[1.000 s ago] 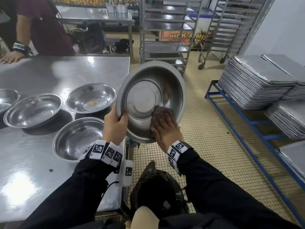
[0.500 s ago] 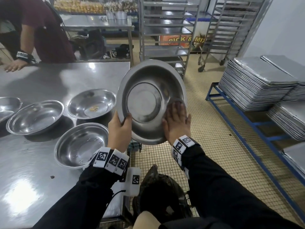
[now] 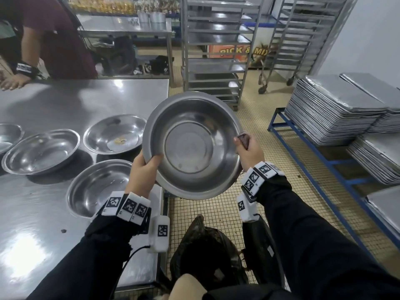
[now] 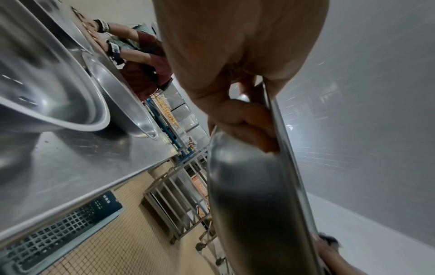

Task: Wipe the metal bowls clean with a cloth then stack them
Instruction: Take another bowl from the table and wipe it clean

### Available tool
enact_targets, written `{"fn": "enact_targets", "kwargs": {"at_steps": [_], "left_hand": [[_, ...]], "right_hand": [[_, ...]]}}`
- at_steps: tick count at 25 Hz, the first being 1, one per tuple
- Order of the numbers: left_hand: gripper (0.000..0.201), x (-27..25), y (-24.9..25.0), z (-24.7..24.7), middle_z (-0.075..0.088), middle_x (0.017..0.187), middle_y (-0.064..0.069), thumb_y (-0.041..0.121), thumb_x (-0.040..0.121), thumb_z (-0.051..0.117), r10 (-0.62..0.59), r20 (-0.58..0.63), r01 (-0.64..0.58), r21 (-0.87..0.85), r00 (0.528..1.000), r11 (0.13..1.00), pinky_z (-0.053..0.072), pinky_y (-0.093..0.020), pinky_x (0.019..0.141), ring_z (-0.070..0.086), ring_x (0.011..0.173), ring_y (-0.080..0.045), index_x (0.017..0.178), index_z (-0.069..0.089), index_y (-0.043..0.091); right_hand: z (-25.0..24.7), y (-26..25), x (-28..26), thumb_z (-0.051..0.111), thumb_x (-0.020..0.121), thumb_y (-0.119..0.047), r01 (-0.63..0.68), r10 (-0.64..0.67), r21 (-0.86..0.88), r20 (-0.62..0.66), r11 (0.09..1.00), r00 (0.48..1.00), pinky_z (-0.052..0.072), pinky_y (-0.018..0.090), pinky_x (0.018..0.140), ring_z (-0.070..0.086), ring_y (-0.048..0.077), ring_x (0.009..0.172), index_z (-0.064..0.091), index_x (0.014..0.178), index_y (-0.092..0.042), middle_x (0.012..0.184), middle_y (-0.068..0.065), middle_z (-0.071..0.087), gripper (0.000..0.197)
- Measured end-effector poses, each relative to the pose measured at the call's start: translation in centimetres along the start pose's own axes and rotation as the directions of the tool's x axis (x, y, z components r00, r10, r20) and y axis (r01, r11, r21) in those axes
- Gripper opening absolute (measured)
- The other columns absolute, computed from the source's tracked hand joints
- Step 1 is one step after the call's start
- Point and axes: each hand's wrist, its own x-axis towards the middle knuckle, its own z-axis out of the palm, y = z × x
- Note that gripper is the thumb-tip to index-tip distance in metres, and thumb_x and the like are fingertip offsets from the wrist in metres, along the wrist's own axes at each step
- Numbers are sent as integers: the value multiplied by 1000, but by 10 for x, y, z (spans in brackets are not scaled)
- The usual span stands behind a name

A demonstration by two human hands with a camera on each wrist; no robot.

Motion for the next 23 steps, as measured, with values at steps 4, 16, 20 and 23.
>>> {"fn": "enact_targets", "kwargs": {"at_steps": [4,16,20,23], "left_hand": [[10,10,-9,-7,69,83,1,21,83,63,49,-80,-45,52,996,998,51,-43,80,63,82,-19,87,68,29],[20,-14,-14,20,71,87,6,7,90,61,94,-16,-95,-53,995,994,52,-17,69,68,88,-7,91,62,27],[25,3,-20,10,64,96,0,5,87,56,48,-128,-50,-18,991,999,49,-32,85,61,96,-16,101,56,25],[33,13,-24,1,60,86,2,4,86,52,77,-106,-65,106,991,992,48,-29,72,56,77,-10,117,55,13]], "right_hand": [[13,6,-11,57,92,-27,-67,67,3,-47,998,997,42,21,56,56,15,70,52,99,-6,82,3,58,23],[45,-16,-59,48,96,-33,-162,178,409,0,898,984,46,19,64,58,4,78,45,113,-14,90,-7,58,25],[45,0,-66,38,100,-34,-223,201,206,119,953,972,41,17,55,59,6,69,43,119,-17,84,-5,60,26],[40,14,-73,37,100,-35,-197,191,74,82,978,978,44,21,53,60,12,63,42,125,-18,80,0,62,30]]}}
